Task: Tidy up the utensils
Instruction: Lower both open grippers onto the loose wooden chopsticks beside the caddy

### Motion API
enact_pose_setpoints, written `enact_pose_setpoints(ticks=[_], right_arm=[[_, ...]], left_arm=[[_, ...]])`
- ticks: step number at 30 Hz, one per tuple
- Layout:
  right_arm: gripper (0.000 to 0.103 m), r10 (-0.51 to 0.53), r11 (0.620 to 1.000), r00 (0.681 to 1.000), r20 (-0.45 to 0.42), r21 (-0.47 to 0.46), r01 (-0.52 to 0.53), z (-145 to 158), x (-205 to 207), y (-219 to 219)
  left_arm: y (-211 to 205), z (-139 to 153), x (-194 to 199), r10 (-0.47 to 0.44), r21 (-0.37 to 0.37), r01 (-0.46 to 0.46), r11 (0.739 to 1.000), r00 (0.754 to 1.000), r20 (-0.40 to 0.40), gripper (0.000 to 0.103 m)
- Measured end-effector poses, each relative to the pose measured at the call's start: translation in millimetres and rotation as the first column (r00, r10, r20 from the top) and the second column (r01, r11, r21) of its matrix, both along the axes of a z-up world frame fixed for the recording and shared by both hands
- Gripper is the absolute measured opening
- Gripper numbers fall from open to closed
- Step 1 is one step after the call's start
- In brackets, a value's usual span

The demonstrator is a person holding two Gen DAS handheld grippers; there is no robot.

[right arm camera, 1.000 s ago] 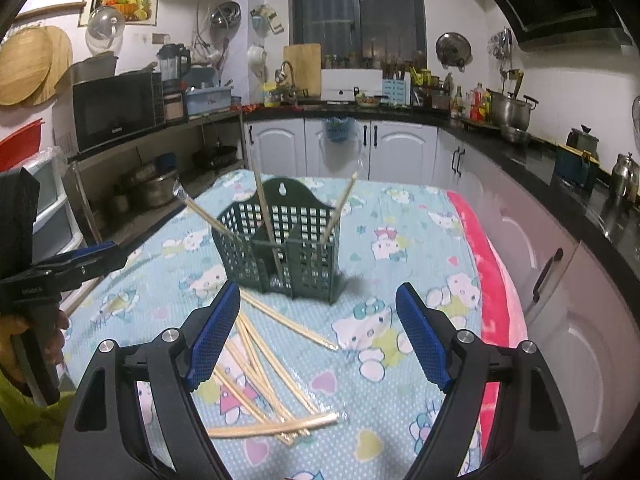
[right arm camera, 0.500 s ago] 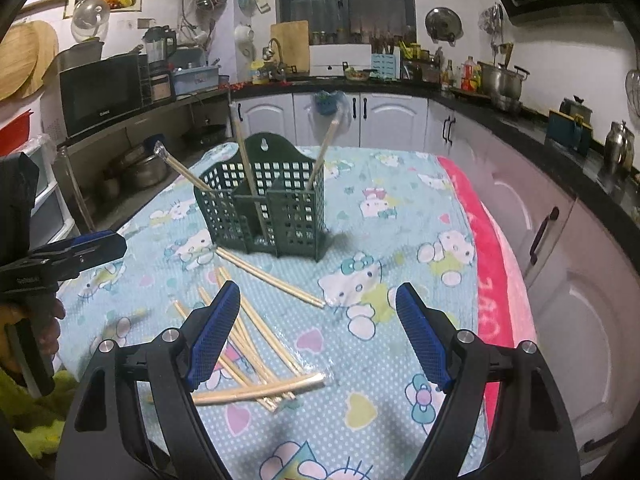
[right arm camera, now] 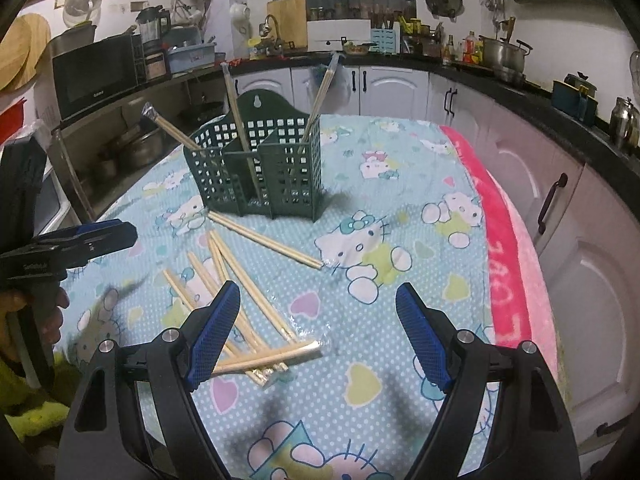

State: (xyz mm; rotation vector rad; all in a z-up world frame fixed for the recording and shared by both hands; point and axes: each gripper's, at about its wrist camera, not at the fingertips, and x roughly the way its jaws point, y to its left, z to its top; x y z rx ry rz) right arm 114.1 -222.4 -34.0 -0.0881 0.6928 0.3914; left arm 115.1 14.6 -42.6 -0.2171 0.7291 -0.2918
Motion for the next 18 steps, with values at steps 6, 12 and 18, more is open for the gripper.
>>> enact_pose_setpoints(ticks=[6,12,18], right_arm=[[0.078,0.002,1.000,0.999,-0.047,0.010,-0.001,-12,5,-2],[0.077,-0.003,0.999,0.994,-0.114,0.040,0.007,-27,14,-8],[0.066,0.012,0.998,0.984,-0.179,0.063,-0.001,-42,22,-6]], left_arm=[[1,-12,9,0.002,0.001,-0.002,1.000,0.999,-0.040,0.092],[4,-26,21,0.005,-0.011,-0.006,1.000,0.996,-0.090,0.092],[2,-39,34,-0.016,-0.037,0.011,0.999,0.989,-0.145,0.085]])
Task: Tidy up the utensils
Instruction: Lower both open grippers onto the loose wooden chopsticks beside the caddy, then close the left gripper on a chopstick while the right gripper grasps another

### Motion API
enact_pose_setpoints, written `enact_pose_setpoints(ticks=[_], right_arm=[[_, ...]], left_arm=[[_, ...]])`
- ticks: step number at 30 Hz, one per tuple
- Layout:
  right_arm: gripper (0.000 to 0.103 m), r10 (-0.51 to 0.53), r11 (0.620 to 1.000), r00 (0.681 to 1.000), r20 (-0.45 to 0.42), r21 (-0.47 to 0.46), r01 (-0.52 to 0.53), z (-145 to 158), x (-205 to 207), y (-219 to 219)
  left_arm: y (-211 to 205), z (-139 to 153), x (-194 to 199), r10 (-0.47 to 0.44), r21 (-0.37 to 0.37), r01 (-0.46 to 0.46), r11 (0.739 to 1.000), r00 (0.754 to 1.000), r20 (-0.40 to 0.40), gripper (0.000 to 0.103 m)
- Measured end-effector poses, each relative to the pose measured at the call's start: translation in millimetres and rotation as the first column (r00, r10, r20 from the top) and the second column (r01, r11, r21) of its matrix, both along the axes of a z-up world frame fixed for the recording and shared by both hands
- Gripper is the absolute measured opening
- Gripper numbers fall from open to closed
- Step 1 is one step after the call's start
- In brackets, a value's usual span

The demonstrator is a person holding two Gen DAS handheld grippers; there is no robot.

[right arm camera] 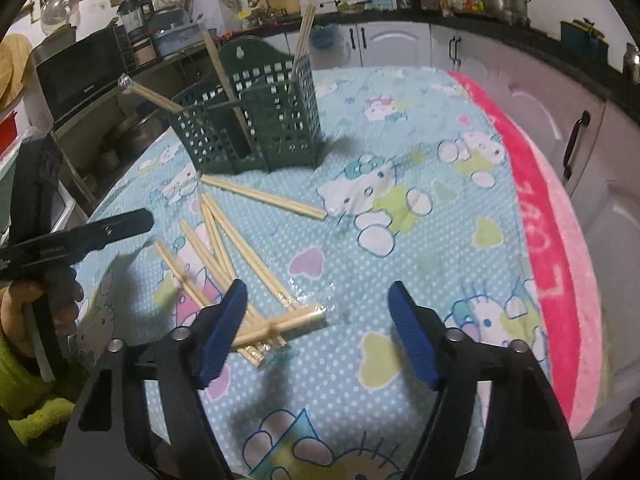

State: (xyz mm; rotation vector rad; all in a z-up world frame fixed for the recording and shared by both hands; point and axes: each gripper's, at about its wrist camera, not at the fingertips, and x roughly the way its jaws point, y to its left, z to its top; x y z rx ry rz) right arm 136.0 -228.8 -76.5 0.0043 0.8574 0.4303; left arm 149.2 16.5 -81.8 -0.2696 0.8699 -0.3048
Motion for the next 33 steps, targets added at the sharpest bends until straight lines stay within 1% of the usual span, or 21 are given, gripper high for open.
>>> enact_pose_setpoints(ticks=[5,7,9,14,16,18,19,20,21,22,24,26,27,28,29,30,31,33], right_arm=[[0.056,0.015,1.000,0.999,-0.040,0.022,-0.014,-8,4,4],[0.053,0.021,0.999,0.998,-0.055,0.027,-0.020,-12,6,6],[0.052,0.024,0.999,0.997,-0.067,0.033,-0.022,-15,8,5],[0.051,0.020,0.999,0.996,-0.087,0.049,-0.016,-20,12,4],[0.050,0.020,0.998,0.995,-0.093,0.057,-0.015,-21,13,3],[0.050,0.023,0.998,0.995,-0.099,0.062,-0.017,-23,14,2],[0.047,0.022,0.998,0.994,-0.102,0.063,-0.016,-23,14,2],[0.043,0.024,0.998,0.994,-0.108,0.068,-0.016,-24,15,1],[0.042,0.028,0.997,0.993,-0.115,0.076,-0.019,-25,16,1],[0.040,0.028,0.997,0.993,-0.119,0.081,-0.019,-26,16,1],[0.034,0.031,0.995,0.991,-0.127,0.094,-0.019,-27,18,1],[0.025,0.035,0.995,0.991,-0.128,0.102,-0.022,-27,19,1],[0.021,0.037,0.994,0.992,-0.124,0.106,-0.023,-27,19,1],[0.013,0.037,0.994,0.992,-0.120,0.108,-0.024,-25,19,1],[0.009,0.037,0.994,0.993,-0.114,0.108,-0.024,-24,18,1],[0.006,0.036,0.994,0.994,-0.104,0.107,-0.025,-22,18,0],[0.005,0.036,0.994,0.995,-0.094,0.105,-0.026,-20,17,0],[0.004,0.037,0.995,0.997,-0.074,0.096,-0.029,-17,15,0]], left_arm=[[-1,-7,8,-0.002,0.003,0.002,1.000,0.999,-0.034,0.076],[3,-11,12,0.013,0.002,-0.012,1.000,0.999,-0.047,0.076],[7,-14,15,0.018,-0.014,-0.019,1.000,0.998,-0.062,0.071],[11,-19,27,0.027,-0.030,-0.029,0.999,0.996,-0.086,0.066],[12,-22,32,0.028,-0.042,-0.032,0.999,0.995,-0.099,0.061],[11,-25,36,0.033,-0.040,-0.038,0.998,0.993,-0.112,0.053],[11,-27,37,0.039,-0.031,-0.042,0.999,0.993,-0.115,0.050],[11,-28,38,0.043,-0.027,-0.046,0.999,0.992,-0.117,0.045],[11,-28,39,0.045,-0.024,-0.048,0.999,0.992,-0.117,0.040],[11,-28,39,0.048,-0.019,-0.051,0.999,0.992,-0.117,0.037],[13,-29,41,0.056,-0.008,-0.058,0.998,0.991,-0.119,0.025],[16,-29,42,0.063,-0.007,-0.064,0.998,0.991,-0.120,0.020],[17,-30,42,0.067,-0.010,-0.068,0.998,0.990,-0.121,0.018],[18,-30,43,0.068,-0.012,-0.070,0.997,0.990,-0.123,0.017],[18,-30,44,0.068,-0.008,-0.070,0.998,0.990,-0.124,0.015],[19,-30,44,0.069,-0.004,-0.070,0.998,0.990,-0.123,0.013],[18,-30,45,0.070,-0.001,-0.071,0.997,0.990,-0.122,0.010],[18,-30,46,0.072,0.006,-0.072,0.997,0.990,-0.120,0.003]])
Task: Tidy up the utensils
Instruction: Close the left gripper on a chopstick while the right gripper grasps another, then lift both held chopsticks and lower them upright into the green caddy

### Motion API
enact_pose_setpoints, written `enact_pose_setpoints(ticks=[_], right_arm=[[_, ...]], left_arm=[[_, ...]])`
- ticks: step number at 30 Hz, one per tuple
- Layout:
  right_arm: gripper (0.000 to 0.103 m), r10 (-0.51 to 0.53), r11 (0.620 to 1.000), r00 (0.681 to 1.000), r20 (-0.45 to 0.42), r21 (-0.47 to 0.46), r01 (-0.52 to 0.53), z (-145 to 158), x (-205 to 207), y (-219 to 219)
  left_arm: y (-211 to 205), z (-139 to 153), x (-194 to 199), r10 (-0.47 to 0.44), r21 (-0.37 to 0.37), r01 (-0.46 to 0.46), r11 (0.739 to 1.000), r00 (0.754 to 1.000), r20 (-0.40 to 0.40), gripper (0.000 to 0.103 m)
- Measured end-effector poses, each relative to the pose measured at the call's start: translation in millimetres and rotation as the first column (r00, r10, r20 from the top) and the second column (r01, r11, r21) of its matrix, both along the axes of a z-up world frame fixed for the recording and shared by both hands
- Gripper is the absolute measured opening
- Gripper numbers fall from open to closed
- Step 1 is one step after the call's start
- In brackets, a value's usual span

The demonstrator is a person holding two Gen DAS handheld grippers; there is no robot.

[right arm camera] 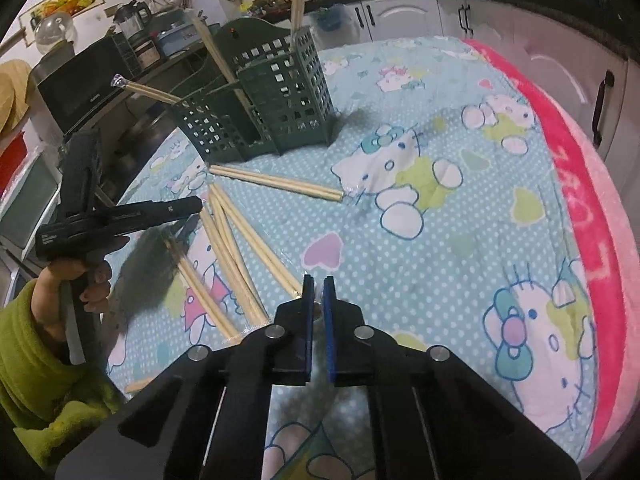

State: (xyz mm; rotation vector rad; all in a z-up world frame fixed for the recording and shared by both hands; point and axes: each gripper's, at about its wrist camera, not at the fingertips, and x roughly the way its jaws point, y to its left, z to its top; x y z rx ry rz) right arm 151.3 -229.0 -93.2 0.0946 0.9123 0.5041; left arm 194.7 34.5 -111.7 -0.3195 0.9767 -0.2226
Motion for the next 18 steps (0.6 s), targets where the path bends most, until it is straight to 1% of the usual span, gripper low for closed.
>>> enact_pose_setpoints(ticks=[6,8,13,18], right_arm=[[0.003,0.002,1.000,0.999,0.045,-0.010,-0.001,10,-3,2],[0.004,0.002,1.000,0.998,0.055,-0.012,-0.002,12,-4,2],[0.003,0.006,1.000,0.997,0.083,-0.021,-0.004,20,-8,5],[0.003,0.016,1.000,0.993,0.116,-0.029,-0.012,29,-11,9]], left_arm=[[5,-1,2,-0.009,-0.029,0.009,1.000,1.000,-0.004,0.001],[11,-1,2,-0.007,-0.076,0.007,0.997,1.000,-0.005,0.001],[24,1,2,-0.001,-0.147,0.000,0.989,1.000,-0.011,0.000],[30,11,-1,0.000,-0.179,0.002,0.984,1.000,0.011,0.000]])
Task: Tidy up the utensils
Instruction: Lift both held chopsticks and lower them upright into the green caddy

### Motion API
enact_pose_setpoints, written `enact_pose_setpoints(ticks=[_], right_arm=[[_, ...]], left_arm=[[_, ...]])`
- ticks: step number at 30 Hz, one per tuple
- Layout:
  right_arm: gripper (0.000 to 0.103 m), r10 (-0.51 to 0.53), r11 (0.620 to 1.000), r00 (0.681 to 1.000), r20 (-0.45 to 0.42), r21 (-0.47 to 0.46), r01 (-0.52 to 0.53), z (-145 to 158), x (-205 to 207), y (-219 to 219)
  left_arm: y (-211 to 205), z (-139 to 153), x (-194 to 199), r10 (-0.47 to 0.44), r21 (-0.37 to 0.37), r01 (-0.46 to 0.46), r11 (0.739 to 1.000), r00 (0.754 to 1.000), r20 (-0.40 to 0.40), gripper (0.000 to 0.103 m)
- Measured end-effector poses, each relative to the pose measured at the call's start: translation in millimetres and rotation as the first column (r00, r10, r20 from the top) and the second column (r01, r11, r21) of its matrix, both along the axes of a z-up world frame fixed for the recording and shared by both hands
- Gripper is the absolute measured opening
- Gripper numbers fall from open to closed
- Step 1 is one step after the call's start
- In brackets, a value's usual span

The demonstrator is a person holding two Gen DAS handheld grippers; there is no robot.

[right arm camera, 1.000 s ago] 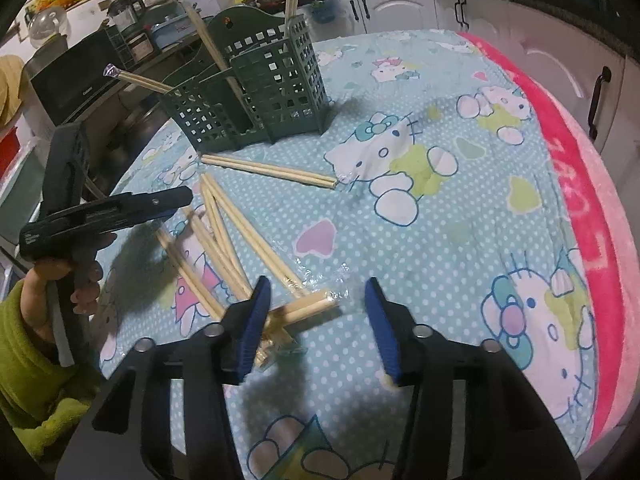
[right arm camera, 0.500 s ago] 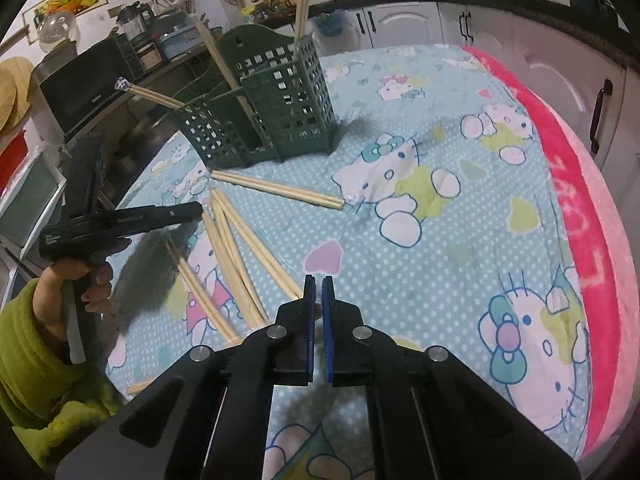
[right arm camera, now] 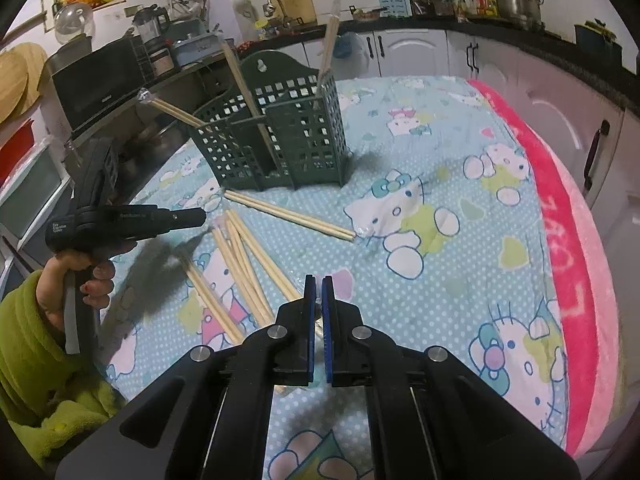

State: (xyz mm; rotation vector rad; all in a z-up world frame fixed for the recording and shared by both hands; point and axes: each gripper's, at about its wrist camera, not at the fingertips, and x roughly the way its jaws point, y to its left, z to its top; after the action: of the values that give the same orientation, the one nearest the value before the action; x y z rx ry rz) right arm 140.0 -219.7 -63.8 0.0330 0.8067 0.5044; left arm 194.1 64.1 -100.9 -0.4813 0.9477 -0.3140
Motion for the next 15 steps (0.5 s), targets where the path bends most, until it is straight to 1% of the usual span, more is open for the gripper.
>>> enact_pose_setpoints(ticks=[3,5,6,8,11,13,14,15], right_arm=[[0.003,0.006,1.000,1.000,0.012,-0.006,-0.006,3,-2,3],[0.003,0.007,1.000,1.000,0.017,-0.007,-0.007,5,-3,3],[0.003,0.007,1.000,1.000,0.020,-0.008,-0.006,6,-3,4],[0.003,0.003,1.000,1.000,0.028,-0.005,-0.003,9,-4,4],[0.003,0.004,1.000,0.999,0.041,0.000,-0.004,15,-5,5],[0.003,0.010,1.000,0.998,0.056,0.002,-0.010,20,-6,7],[0.003,0.014,1.000,0.998,0.064,0.001,-0.014,23,-7,8],[0.003,0.019,1.000,0.997,0.072,0.001,-0.019,26,-8,10]], left_arm=[[1,2,1,0.002,0.025,-0.002,1.000,1.000,0.007,0.000],[1,-3,5,-0.005,0.009,0.005,1.000,1.000,-0.023,0.001],[1,-5,6,-0.003,0.005,0.003,1.000,0.999,-0.037,0.014],[-2,-9,8,-0.008,0.008,0.008,1.000,0.998,-0.057,0.030],[-7,-12,10,-0.005,0.026,0.007,1.000,0.998,-0.068,0.029],[-11,-12,13,0.001,0.053,0.003,0.999,0.998,-0.070,0.022],[-13,-12,14,0.005,0.075,0.000,0.997,0.997,-0.073,0.016],[-13,-13,15,0.007,0.086,-0.001,0.996,0.997,-0.077,0.014]])
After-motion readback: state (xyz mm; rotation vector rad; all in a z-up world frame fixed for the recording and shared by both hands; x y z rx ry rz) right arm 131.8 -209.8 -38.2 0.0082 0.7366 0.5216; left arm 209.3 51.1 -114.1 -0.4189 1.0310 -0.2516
